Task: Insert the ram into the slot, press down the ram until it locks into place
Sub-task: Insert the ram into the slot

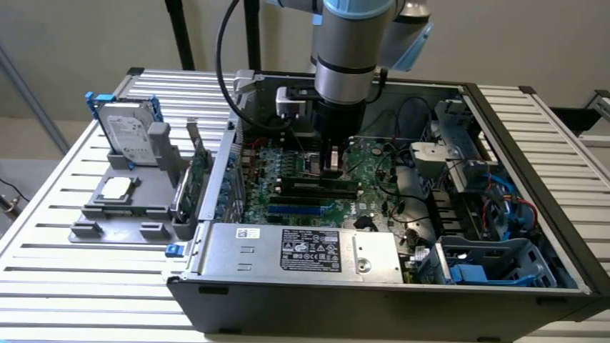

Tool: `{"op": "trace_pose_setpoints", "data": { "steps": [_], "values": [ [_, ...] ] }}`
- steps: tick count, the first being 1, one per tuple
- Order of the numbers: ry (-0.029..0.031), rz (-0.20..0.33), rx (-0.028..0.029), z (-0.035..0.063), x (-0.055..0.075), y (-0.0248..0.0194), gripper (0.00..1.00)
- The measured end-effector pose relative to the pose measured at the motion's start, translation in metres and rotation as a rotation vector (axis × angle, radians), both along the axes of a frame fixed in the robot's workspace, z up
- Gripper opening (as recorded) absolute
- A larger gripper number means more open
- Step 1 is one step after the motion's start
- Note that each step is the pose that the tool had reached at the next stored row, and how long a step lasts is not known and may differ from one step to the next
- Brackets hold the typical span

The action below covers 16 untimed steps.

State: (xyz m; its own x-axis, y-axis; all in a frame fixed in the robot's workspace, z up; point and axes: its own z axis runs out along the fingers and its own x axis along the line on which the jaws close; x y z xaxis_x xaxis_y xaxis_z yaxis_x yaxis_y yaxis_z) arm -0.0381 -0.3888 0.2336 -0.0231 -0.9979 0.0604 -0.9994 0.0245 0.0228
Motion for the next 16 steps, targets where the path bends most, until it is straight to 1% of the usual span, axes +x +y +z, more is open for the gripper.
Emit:
{"op": "trace_pose_setpoints", "data": {
  "steps": [9,11,16],
  "values": [
    [0.0,0.0,0.0001,-0.0017,0.0,0.0001,0.13],
    [0.0,0.0,0.0,-0.0051,-0.0002,0.0001,0.13],
    [0.0,0.0,0.0001,-0.0051,-0.0002,0.0003,0.13]
  ]
}}
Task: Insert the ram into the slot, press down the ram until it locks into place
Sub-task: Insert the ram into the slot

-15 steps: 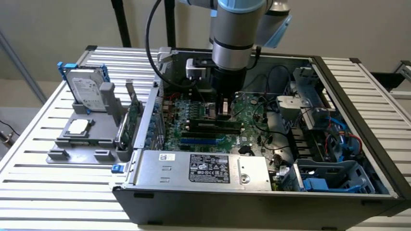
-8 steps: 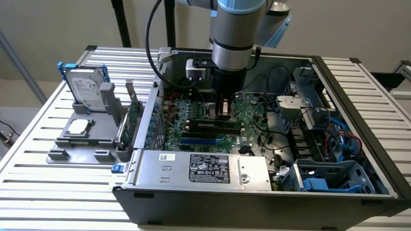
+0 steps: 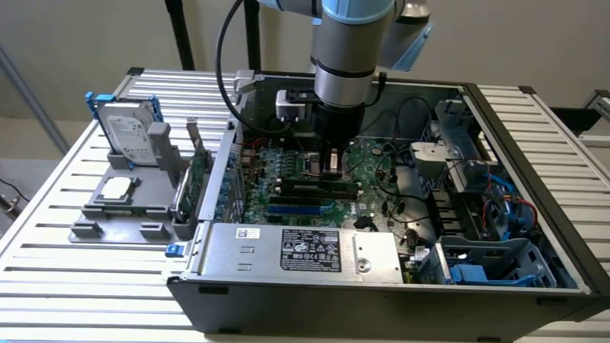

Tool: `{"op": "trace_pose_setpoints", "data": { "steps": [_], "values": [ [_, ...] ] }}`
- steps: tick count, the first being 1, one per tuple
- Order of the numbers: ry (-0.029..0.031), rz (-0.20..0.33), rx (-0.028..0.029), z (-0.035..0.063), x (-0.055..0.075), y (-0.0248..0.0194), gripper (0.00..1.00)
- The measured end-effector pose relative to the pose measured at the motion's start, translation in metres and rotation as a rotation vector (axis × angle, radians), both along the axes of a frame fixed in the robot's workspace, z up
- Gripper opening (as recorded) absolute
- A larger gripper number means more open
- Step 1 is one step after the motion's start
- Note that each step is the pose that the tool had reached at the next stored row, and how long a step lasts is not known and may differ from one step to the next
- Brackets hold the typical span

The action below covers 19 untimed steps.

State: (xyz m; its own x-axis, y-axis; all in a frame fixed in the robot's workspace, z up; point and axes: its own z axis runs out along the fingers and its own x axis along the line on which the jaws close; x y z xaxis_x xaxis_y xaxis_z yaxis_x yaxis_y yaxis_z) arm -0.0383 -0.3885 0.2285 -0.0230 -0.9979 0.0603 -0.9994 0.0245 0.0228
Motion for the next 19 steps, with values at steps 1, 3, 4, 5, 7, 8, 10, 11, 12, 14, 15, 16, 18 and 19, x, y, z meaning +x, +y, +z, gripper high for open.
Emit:
{"op": "trace_pose_setpoints", "data": {
  "steps": [1,3,4,5,7,8,10,11,12,14,15,16,18,19],
  "values": [
    [0.0,0.0,0.0001,0.0,0.0,0.0002,0.13],
    [0.0,0.0,0.0,0.0,0.0,0.0003,0.13],
    [-0.0001,0.0,0.0001,-0.0001,0.0,0.0004,0.13],
    [-0.0001,0.0,0.0001,-0.0001,0.0,0.0005,0.13],
    [-0.0001,-0.002,-0.0001,-0.0001,0.0,0.0005,0.13],
    [0.0,-0.003,0.0,-0.0002,0.0,0.0006,0.13],
    [0.0,-0.006,-0.0002,-0.0003,0.0,0.0006,0.13],
    [0.0,-0.008,-0.0001,-0.0004,0.0,0.0006,0.13],
    [0.0,-0.01,0.0,-0.0005,0.0,0.0006,0.13],
    [0.0,-0.018,-0.0001,-0.0007,0.0,0.0007,0.13],
    [-0.0001,-0.021,0.0,-0.0008,0.0001,0.0007,0.13],
    [-0.0001,-0.023,0.0001,-0.0009,0.0001,0.0007,0.13],
    [0.0001,-0.025,0.0,-0.0012,0.0002,0.0007,0.13],
    [0.0,-0.026,0.0001,-0.0013,0.0002,0.0007,0.13]
  ]
}}
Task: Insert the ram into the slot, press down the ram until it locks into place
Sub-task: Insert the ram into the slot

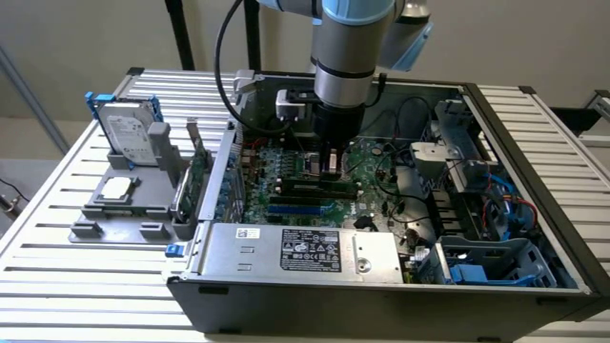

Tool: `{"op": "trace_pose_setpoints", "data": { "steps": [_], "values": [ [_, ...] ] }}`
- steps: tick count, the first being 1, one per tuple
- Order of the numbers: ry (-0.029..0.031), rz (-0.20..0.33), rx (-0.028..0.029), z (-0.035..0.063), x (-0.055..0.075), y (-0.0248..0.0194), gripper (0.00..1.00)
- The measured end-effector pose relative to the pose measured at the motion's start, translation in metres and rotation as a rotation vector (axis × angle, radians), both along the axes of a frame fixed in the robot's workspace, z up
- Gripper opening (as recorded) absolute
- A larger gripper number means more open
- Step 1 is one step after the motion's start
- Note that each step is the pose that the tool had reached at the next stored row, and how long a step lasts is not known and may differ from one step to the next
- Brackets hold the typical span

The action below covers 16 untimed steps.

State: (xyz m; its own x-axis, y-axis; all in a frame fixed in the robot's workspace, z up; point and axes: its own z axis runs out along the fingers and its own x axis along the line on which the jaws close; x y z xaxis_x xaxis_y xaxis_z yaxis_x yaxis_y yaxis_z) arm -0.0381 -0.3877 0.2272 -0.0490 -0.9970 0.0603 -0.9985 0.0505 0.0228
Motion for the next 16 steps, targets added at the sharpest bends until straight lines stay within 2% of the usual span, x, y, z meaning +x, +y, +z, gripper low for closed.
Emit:
{"op": "trace_pose_setpoints", "data": {
  "steps": [16],
  "values": [
    [0.0,0.0,0.003,-0.0007,0.0003,0.0,0.13]
  ]
}}
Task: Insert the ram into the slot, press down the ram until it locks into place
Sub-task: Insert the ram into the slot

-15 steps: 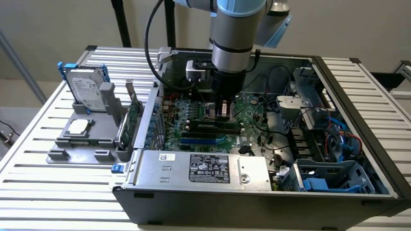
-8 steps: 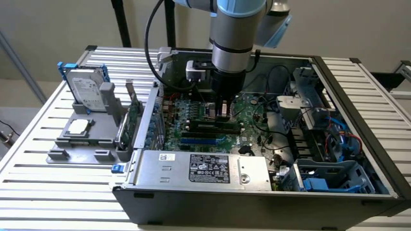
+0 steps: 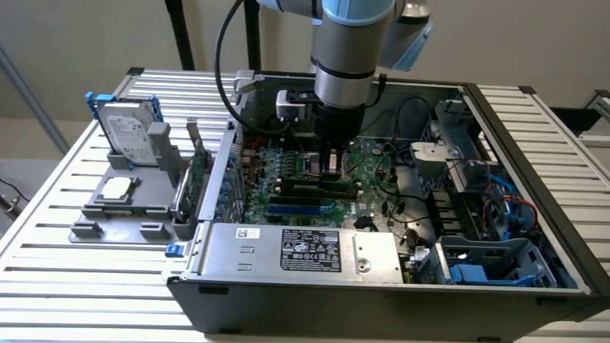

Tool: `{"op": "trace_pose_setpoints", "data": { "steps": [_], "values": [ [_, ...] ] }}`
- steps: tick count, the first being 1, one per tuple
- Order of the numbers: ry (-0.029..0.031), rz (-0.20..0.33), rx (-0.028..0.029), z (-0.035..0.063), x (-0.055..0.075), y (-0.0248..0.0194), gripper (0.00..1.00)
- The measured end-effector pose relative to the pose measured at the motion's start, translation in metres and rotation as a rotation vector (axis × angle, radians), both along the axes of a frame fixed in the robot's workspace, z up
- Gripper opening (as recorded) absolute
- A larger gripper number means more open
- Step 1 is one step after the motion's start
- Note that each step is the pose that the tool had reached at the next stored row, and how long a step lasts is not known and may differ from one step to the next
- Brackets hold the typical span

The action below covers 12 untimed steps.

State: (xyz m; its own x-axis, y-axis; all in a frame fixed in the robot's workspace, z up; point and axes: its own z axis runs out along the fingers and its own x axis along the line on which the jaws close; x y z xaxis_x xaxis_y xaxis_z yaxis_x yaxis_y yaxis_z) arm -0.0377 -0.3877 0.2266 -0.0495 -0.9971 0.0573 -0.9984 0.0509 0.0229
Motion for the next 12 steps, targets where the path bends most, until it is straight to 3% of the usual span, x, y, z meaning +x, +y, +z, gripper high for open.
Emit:
{"op": "trace_pose_setpoints", "data": {
  "steps": [12],
  "values": [
    [-0.0001,0.0,0.0001,-0.0006,0.0006,0.0,0.15]
  ]
}}
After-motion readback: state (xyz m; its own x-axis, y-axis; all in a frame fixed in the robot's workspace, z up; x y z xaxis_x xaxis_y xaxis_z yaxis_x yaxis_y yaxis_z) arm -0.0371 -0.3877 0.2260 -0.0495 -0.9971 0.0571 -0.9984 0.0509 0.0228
